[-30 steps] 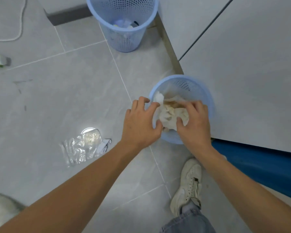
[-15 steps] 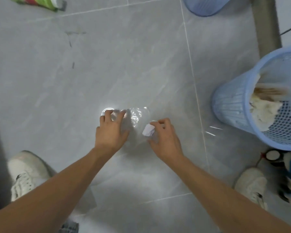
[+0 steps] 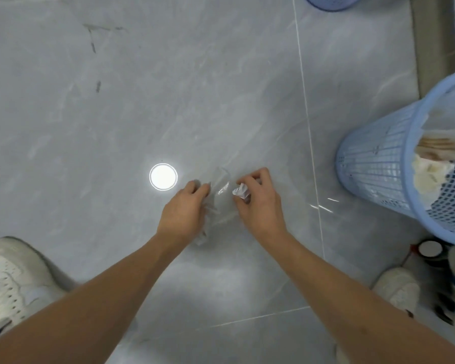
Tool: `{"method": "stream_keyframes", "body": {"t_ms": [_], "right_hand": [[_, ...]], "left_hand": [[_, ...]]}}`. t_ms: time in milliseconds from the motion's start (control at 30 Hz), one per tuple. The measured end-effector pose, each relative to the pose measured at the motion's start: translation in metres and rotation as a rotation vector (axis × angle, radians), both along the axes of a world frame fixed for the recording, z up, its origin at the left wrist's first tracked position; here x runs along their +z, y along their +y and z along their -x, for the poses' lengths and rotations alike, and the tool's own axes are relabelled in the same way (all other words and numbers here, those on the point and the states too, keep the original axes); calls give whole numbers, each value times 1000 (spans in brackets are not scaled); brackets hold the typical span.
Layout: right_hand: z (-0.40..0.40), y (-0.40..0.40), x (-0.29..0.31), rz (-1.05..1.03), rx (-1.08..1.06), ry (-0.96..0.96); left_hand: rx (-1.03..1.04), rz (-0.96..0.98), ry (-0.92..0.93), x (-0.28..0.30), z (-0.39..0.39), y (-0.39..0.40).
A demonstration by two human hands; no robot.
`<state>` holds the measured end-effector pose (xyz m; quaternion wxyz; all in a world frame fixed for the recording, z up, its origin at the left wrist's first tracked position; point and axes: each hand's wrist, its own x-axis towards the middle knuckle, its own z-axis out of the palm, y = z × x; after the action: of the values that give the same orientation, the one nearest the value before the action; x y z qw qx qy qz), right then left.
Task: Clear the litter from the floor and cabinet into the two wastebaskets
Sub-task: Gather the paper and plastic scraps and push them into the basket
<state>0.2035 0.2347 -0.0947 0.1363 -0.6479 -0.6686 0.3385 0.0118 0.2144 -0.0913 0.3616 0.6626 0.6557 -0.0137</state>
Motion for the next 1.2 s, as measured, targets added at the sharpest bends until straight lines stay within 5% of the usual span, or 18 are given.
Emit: {"method": "stream_keyframes", "body": {"t_ms": [333, 500, 767, 1000, 1200], "right_hand": [[-108, 56, 165, -210, -281, 95], [-219, 63, 229, -232, -448, -1], [-307, 44, 212, -96, -499, -131], [-290, 37, 184, 101, -177, -449], [-273, 39, 233, 74, -202, -353]], "left_hand": [[158, -274, -295, 153, -120, 84], [-67, -364, -566, 228, -236, 119], [-335, -311, -252, 195, -338, 125], [-685, -217, 278, 171, -340, 125], [-570, -313, 115, 225, -303, 113]]}}
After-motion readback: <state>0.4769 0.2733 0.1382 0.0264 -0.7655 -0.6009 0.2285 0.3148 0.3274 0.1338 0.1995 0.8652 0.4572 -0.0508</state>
